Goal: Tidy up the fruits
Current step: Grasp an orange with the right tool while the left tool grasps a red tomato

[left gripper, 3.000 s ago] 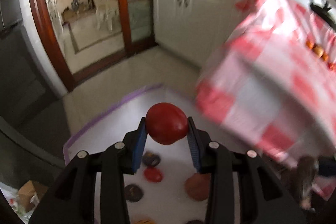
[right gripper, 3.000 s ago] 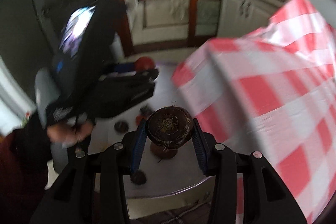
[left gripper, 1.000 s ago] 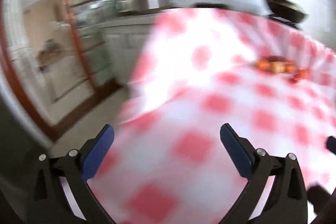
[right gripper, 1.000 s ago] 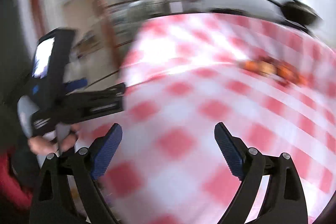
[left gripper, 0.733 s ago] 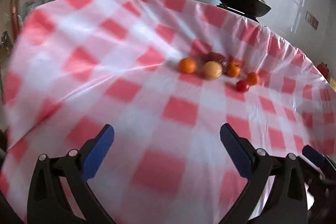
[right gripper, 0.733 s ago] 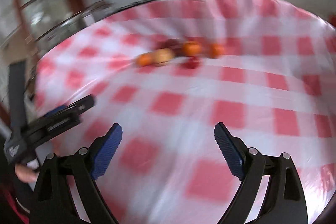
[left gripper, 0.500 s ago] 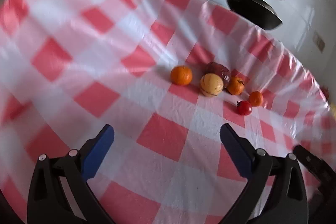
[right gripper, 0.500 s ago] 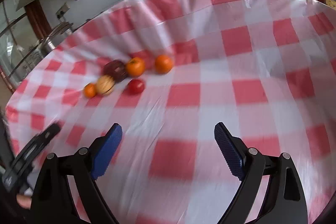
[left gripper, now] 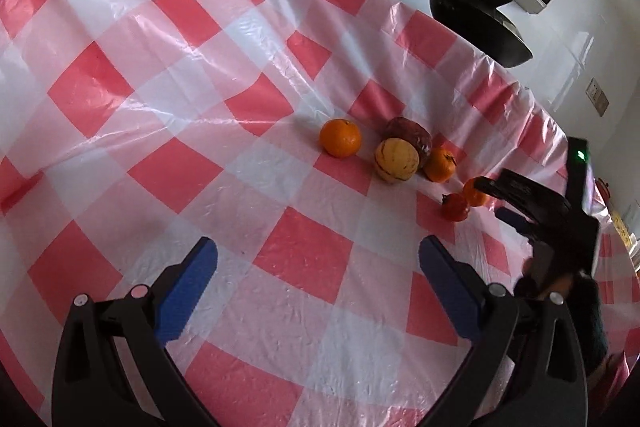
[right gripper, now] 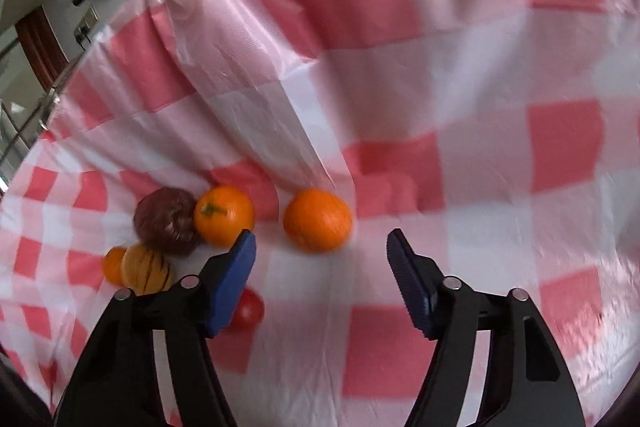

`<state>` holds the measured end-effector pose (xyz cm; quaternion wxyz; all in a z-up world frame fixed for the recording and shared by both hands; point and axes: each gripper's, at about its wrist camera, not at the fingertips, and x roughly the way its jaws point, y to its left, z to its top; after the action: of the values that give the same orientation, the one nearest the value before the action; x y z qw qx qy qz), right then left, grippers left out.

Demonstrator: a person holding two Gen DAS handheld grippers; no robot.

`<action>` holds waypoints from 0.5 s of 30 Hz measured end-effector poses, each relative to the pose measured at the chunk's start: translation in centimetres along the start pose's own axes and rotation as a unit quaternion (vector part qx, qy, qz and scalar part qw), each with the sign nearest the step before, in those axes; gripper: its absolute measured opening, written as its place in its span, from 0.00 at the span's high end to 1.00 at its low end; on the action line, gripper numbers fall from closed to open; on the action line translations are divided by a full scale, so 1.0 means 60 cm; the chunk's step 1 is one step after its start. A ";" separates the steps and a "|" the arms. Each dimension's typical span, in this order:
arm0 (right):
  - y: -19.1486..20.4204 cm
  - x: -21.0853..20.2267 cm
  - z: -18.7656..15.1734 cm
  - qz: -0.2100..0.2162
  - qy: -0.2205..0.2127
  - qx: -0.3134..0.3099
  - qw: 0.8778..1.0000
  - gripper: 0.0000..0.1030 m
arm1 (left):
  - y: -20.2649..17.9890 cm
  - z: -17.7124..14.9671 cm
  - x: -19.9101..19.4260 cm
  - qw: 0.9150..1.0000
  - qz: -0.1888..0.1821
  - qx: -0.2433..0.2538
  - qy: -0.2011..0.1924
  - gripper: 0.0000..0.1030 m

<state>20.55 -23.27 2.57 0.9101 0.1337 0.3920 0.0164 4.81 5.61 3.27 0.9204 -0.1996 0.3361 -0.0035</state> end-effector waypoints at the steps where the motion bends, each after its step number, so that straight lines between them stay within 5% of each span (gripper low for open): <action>1: 0.004 0.008 0.005 -0.006 0.002 -0.002 1.000 0.39 | 0.001 0.000 0.000 1.000 -0.003 -0.002 0.001 0.02; 5: 0.018 0.047 0.013 -0.045 0.030 -0.015 0.998 0.52 | 0.005 0.000 0.002 1.000 -0.010 -0.007 0.004 0.02; 6: 0.022 0.046 0.011 -0.053 0.027 -0.025 0.998 0.63 | 0.006 -0.001 0.002 1.000 -0.010 -0.008 0.004 0.02; 8: 0.025 0.039 0.003 -0.053 0.031 -0.042 0.997 0.63 | 0.006 -0.001 0.001 1.000 -0.010 -0.007 0.004 0.02; 15: -0.063 -0.105 -0.082 0.003 -0.046 0.058 0.997 0.63 | 0.001 -0.005 -0.002 1.000 -0.010 0.005 0.004 0.02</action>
<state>12.38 -26.62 2.86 0.9177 0.1880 0.3497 -0.0093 4.51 5.55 3.14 0.9198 -0.1983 0.3382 -0.0149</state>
